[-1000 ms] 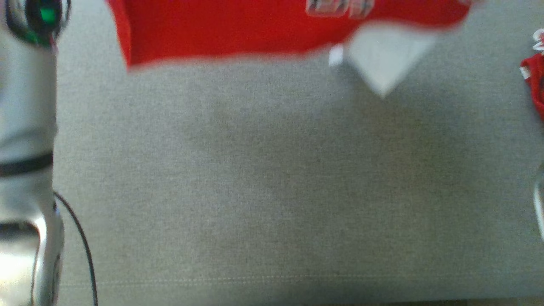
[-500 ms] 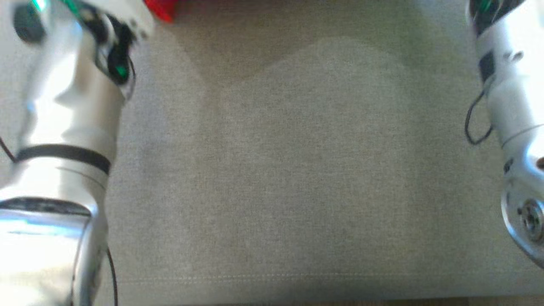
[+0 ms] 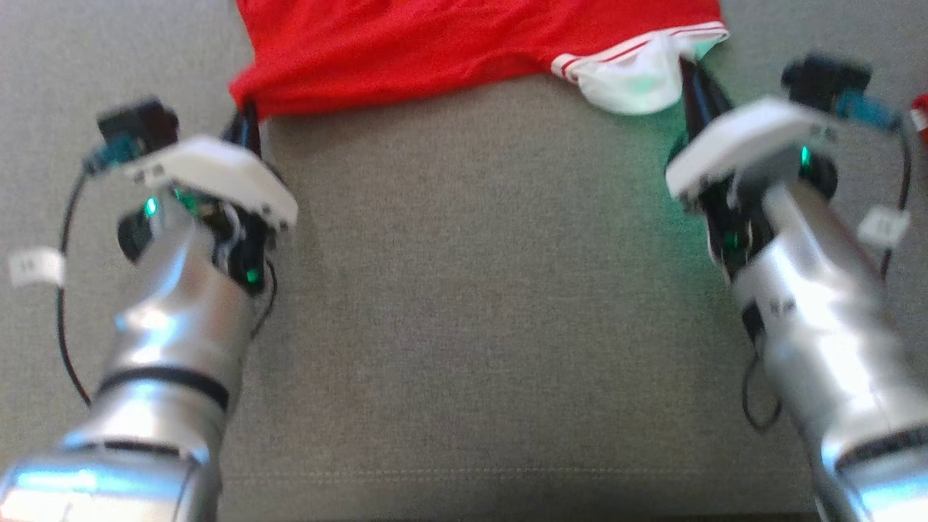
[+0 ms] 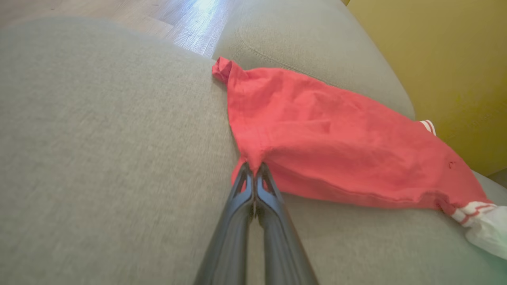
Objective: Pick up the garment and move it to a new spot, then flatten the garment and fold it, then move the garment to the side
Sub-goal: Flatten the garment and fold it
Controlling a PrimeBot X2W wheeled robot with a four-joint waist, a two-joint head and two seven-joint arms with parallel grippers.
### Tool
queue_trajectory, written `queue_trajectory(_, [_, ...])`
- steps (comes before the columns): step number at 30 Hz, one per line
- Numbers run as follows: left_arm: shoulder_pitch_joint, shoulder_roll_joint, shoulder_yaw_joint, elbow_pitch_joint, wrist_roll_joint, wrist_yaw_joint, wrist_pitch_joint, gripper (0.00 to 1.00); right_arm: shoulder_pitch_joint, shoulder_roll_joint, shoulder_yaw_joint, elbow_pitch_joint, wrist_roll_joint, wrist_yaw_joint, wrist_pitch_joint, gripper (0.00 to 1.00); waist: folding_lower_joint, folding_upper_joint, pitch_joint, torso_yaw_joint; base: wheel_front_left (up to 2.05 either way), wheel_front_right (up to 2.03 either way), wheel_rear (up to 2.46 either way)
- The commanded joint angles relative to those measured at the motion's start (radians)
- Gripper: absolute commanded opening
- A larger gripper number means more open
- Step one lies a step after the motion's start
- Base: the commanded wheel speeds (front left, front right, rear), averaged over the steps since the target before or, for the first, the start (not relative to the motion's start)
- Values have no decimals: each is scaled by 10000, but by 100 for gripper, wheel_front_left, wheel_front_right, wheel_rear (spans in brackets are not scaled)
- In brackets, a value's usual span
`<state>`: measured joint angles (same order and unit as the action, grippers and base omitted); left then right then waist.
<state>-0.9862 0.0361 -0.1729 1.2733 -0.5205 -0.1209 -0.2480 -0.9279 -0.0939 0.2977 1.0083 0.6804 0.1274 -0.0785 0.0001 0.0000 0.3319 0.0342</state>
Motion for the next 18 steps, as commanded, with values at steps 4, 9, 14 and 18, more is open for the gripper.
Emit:
queue_trajectory(4, [1238,347,386,-1551,96,-50,-131,0,1686,-625,687,-2262,956,33,-540,0,-1,0,-783,-54,0,0,0])
queue_trajectory(9, [3450,531,746,-3450,441,-45,-134,0,4464,-1606,355,-5019,1635,33,-871,0,-1,0,-1579,-200,0,0,0])
queue_trajectory(14, [5484,745,1043,-5170,742,124,-136,0,7643,-2042,-728,-7632,1490,33,-242,0,-1,0,-2111,-246,0,0,0])
queue_trajectory(18, [6889,916,1075,-6375,846,303,-63,0,9778,-1456,-1817,-9608,967,33,754,0,-1,0,-2404,-256,0,0,0])
